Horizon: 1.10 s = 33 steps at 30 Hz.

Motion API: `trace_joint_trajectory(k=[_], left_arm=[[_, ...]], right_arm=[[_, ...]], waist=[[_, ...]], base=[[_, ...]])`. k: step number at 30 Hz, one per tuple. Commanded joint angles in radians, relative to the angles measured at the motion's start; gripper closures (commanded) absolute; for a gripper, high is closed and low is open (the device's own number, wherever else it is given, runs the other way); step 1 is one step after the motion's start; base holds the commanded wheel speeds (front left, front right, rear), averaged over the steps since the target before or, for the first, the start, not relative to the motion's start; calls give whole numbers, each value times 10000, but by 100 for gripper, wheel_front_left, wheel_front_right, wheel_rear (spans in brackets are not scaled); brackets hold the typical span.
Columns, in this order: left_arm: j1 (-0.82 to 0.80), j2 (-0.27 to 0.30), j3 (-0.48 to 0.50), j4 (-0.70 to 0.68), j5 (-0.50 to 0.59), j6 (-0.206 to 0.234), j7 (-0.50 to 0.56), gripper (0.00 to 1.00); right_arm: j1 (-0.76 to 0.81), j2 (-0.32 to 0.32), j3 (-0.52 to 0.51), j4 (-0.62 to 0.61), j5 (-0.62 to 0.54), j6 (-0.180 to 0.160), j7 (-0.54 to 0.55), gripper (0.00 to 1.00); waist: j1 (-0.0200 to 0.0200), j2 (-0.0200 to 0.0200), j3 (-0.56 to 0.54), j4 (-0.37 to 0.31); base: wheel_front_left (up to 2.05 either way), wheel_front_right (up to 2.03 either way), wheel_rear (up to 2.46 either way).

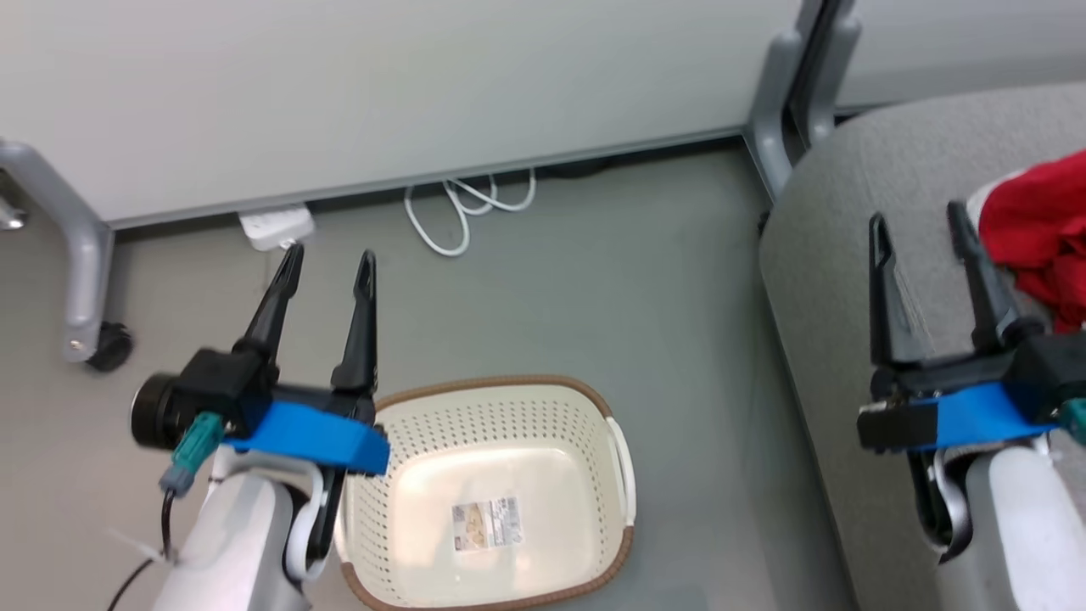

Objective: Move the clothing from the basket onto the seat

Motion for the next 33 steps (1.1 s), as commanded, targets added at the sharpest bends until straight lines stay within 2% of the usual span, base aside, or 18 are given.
trace_joint_trajectory(k=[1,19,33], left_arm=[[349,-49,201,-53,128,-58,-27,0],[2904,-749,1614,-324,1116,-989,-28,0],[3428,-903,2065,-182,1262,-1246,-28,0]], right_arm=[[349,79,36,88,100,-11,-6,0],[2797,750,-66,681,461,-11,-6,0],[3202,962,-79,841,618,-11,-6,0]], waist=[[3,0,-417,364],[3,0,-1799,565],[3,0,-2117,578]], base=[[0,0,0],[0,0,0],[0,0,0]])
